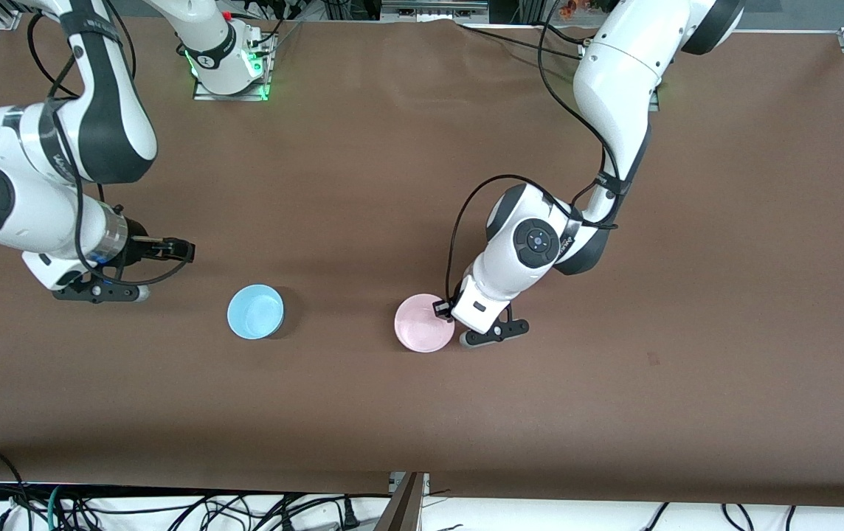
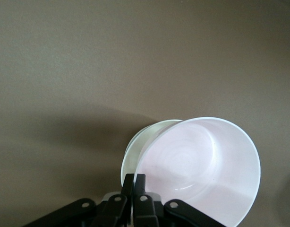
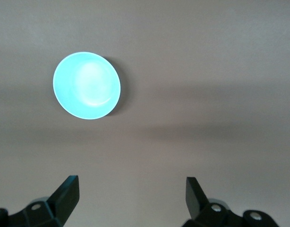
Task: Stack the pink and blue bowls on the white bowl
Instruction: 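Set the pink bowl into the white bowl while the right gripper grasps the blue bowl, then carry the blue bowl toward the stack while the left gripper withdraws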
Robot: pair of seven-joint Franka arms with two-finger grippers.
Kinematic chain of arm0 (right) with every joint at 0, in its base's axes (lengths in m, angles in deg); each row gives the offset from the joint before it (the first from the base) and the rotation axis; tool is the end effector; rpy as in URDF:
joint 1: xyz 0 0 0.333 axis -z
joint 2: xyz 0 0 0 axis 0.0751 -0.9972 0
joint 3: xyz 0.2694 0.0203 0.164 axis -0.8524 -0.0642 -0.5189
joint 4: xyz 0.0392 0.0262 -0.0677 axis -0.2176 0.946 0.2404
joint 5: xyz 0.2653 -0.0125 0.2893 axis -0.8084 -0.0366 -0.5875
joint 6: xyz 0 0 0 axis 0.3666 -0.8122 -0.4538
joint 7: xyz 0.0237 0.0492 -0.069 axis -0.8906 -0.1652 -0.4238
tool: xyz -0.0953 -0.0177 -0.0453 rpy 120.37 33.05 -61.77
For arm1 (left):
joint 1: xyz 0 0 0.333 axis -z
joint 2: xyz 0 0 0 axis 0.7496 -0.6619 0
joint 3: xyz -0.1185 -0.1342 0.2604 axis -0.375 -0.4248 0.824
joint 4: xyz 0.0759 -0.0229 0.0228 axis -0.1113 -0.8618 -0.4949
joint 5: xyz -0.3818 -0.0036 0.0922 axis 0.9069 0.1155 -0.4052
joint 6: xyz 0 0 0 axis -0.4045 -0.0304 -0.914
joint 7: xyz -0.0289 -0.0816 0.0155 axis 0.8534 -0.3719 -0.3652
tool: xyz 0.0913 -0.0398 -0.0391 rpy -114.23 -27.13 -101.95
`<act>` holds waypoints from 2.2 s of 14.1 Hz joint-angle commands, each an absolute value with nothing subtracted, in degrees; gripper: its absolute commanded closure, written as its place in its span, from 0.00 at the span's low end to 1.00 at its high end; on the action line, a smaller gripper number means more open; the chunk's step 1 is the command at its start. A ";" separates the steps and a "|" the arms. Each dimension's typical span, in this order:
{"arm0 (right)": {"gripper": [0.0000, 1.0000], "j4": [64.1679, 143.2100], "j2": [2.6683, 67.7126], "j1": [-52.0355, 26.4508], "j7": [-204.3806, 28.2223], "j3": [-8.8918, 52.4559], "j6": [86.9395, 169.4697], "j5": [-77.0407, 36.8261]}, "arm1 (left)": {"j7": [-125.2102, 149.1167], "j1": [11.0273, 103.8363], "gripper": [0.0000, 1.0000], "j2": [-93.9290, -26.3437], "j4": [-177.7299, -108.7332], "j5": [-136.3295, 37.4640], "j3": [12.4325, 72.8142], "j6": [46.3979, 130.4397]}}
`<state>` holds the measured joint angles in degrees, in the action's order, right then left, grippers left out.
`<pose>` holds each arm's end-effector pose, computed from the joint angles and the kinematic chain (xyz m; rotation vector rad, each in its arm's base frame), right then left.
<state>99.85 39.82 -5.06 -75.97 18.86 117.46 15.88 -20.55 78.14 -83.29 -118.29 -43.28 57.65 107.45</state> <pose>0.6297 0.0794 0.4059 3.1133 -0.0130 -0.2492 0.6498 -0.4087 0.2527 2.7846 0.4236 0.0476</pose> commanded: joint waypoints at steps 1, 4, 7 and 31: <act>0.00 98.09 36.78 -5.62 -76.72 18.53 118.74 15.60 | -21.94 78.70 1.00 -84.35 -116.64 -44.89 58.05 106.52; 0.00 98.44 33.62 -6.06 -76.81 18.35 123.83 13.85 | -21.85 78.70 1.00 -84.87 -116.73 -44.98 58.05 106.52; 0.01 98.71 28.26 -6.24 -76.98 18.35 131.39 13.75 | -21.94 78.79 1.00 -85.49 -116.82 -44.89 58.05 106.52; 1.00 83.87 19.98 -9.74 -63.13 18.18 124.22 3.64 | 0.63 62.55 0.00 -61.26 -123.48 -46.37 68.50 74.27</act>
<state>88.53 20.29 -7.60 -68.50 18.29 128.43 4.64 -4.54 64.44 -67.22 -117.49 -44.10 67.76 75.28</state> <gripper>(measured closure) 0.978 0.000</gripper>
